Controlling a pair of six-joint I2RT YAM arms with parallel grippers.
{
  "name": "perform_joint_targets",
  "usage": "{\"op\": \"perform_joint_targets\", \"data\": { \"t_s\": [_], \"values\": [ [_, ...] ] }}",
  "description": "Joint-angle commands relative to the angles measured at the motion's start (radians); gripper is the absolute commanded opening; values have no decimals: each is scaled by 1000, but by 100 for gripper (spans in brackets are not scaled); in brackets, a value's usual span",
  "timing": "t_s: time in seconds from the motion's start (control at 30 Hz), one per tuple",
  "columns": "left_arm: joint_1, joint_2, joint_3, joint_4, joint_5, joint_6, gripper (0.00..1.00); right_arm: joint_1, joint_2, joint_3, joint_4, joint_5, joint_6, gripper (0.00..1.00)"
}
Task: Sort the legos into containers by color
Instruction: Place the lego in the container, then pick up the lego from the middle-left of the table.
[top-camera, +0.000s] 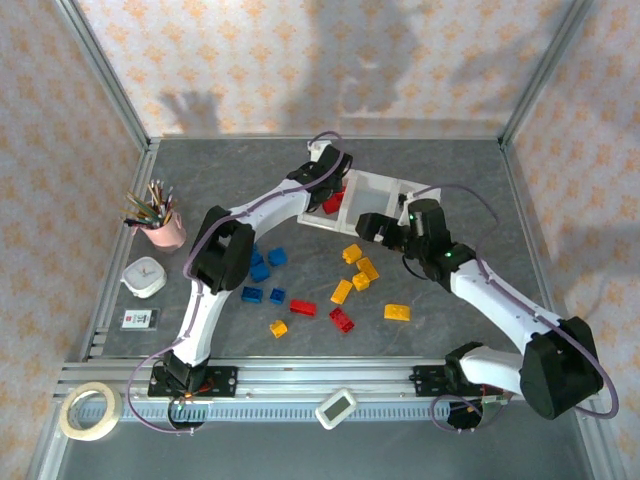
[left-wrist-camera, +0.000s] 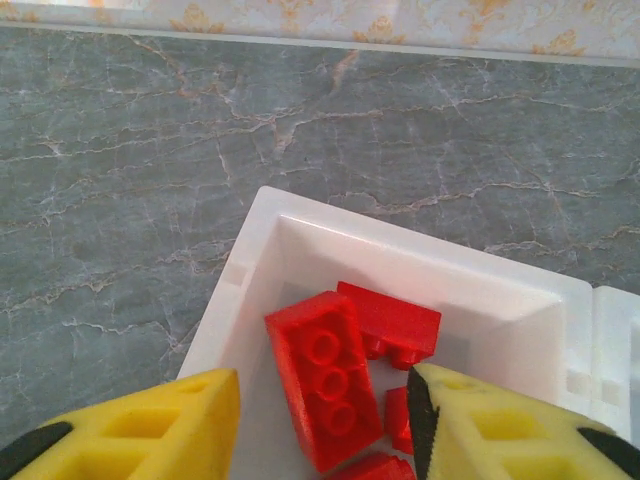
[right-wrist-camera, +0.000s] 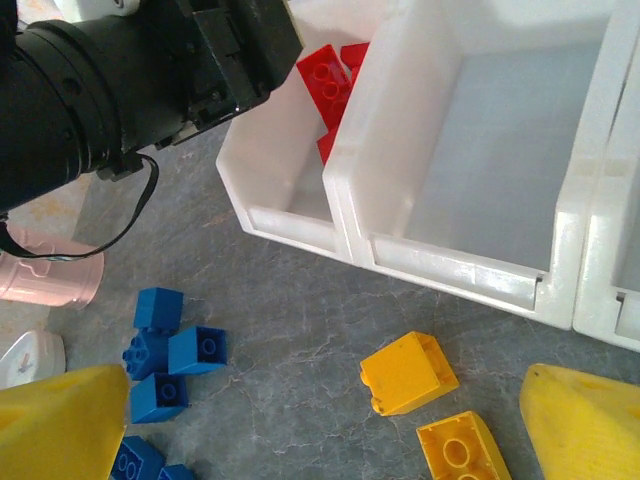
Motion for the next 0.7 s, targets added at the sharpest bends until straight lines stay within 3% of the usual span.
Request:
{"op": "perform_joint_targets", "data": {
  "t_s": [0.0, 0.1, 0.3, 0.67],
  "values": [
    [0, -72, 13, -86, -2, 15, 52, -3, 2, 45, -35, -16, -32, 100],
    [-2, -172, -83, -97, 59, -3, 53, 1, -8, 39, -63, -25, -37, 100],
    [-29, -481, -439, -59, 129, -74, 55, 48, -23, 2, -127, -29, -38, 100],
    [-209, -861, -889, -171, 117, -286, 67, 162, -142, -144, -127, -39, 19, 100]
  ]
}}
